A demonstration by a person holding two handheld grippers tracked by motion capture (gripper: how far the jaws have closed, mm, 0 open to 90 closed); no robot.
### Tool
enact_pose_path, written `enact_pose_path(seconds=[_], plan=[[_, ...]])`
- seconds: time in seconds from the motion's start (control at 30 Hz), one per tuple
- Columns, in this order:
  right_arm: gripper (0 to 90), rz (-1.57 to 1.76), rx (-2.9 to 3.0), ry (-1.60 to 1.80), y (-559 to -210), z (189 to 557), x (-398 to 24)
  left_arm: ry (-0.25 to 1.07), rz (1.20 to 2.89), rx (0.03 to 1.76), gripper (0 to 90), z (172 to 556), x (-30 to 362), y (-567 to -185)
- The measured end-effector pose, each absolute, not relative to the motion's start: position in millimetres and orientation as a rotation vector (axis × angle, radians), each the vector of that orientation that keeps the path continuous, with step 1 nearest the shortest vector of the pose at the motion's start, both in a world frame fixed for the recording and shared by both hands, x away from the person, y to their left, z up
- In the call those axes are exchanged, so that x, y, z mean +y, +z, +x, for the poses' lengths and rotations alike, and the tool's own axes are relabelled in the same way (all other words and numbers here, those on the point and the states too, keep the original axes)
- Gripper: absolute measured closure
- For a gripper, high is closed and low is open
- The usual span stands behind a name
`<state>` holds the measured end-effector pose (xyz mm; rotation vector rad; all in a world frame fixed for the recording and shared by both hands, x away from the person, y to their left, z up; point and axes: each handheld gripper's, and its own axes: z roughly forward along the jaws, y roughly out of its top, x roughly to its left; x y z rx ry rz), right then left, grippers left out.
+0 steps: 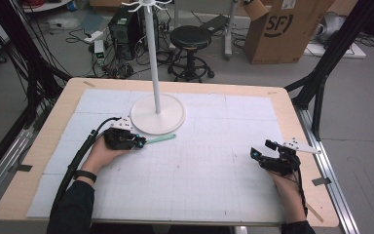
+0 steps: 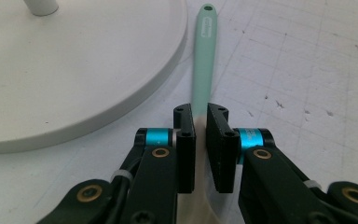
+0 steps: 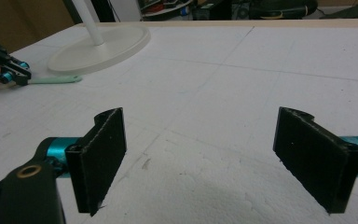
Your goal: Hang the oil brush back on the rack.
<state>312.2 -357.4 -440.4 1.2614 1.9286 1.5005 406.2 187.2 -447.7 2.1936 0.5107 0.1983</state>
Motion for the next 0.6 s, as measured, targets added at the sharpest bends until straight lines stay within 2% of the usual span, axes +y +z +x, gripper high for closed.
enact_pose_path(seconds=[0.37,0.6], plan=[[16.7,1.264,1.927,1.5,-440.8,312.7,-356.9,0.208,2.21,0.526,82.7,404.0,184.1,-445.6],[16.7,1.265,1.928,1.5,-440.3,312.1,-357.5,0.155,2.207,0.477,82.8,393.2,178.2,-437.9]])
